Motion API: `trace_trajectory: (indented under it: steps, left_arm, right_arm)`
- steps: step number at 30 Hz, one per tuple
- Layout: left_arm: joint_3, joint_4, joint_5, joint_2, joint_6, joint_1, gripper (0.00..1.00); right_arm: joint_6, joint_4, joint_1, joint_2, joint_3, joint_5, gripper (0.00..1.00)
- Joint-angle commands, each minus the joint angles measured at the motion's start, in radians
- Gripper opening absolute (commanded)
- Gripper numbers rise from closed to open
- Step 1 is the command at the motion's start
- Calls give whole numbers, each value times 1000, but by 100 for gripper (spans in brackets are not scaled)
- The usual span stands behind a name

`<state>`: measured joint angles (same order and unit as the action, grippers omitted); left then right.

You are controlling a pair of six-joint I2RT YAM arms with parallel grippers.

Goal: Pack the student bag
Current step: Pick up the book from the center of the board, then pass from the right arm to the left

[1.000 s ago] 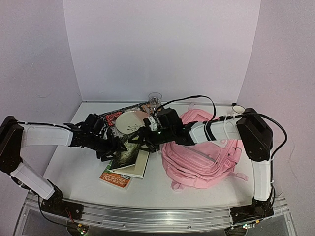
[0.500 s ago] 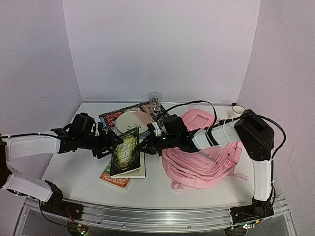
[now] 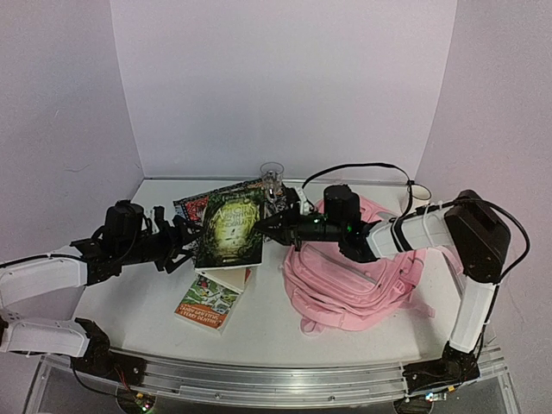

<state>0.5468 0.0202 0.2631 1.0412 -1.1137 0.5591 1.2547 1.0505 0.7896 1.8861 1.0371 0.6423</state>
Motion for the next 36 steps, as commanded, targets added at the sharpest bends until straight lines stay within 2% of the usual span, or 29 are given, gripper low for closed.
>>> trace_trajectory:
  steps: [1, 5, 12, 19, 23, 26, 29, 36]
  left_arm:
    - [-49, 183, 54, -14, -50, -3, 89]
    - [-33, 268, 100, 7, -47, 10, 89]
    - [-5, 392, 77, 63, -63, 86, 89]
    - [-27, 596, -40, 141, -133, 191, 89]
    - [-74, 709, -135, 159, -209, 209, 89]
    - [-76, 747, -151, 184, -235, 215, 88]
    - [-53, 777, -151, 211, -230, 234, 85]
    - [-38, 916, -170, 258, -232, 270, 68]
  right_arm:
    - [90, 322, -10, -82, -9, 1, 0]
    - [129, 399, -13, -89, -17, -33, 0]
    - [144, 432, -19, -107, 21, -79, 0]
    - [151, 483, -20, -139, 20, -143, 0]
    - [146, 509, -20, -173, 4, -181, 0]
    - [139, 514, -20, -188, 0, -206, 0]
    - [134, 521, -19, -200, -18, -243, 0]
    - [91, 523, -20, -240, -89, -329, 0]
